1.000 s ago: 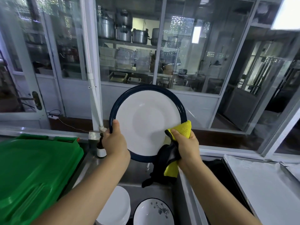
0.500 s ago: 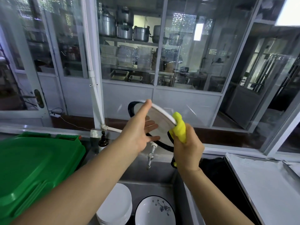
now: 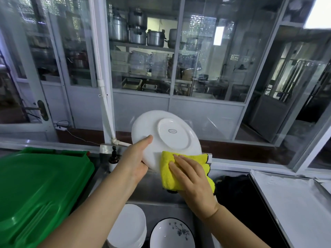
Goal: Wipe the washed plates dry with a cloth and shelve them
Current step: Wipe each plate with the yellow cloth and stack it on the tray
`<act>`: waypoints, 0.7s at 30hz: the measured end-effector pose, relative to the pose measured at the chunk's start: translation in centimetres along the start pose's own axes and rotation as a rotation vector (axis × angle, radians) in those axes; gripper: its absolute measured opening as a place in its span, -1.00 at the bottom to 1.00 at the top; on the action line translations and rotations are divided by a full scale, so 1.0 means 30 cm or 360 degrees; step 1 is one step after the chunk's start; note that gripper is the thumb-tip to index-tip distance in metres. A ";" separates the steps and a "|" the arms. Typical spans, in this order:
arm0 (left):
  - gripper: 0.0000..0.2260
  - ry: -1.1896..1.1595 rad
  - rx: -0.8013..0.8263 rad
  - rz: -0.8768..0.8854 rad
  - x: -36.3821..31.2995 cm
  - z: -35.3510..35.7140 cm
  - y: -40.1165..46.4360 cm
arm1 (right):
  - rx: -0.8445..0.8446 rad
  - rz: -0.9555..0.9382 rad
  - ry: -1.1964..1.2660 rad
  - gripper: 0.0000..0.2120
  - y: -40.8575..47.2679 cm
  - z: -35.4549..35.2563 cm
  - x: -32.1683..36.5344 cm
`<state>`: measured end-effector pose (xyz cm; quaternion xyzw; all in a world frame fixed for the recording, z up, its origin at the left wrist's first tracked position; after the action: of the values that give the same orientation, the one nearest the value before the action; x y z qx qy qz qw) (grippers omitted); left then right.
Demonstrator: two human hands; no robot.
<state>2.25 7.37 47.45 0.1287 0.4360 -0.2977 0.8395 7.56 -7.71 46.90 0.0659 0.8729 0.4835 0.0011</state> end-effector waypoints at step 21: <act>-0.72 0.0247 0.0346 0.0383 -0.086 -0.020 -0.009 | 0.0128 0.0534 0.0114 -0.60 0.253 -0.010 -0.030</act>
<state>0.55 8.42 49.20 0.2926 0.4461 -0.2297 0.8140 9.31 -4.09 53.42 0.1935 0.8677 0.4435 -0.1133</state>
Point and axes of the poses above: each hand's wrist, its own y-axis towards the middle knuckle, its own z-axis out of the palm, x = y × z, the point moved 8 cm from there along y, towards the middle knuckle, and after that the axes turned 11 degrees about z, right-handed, at the moved point
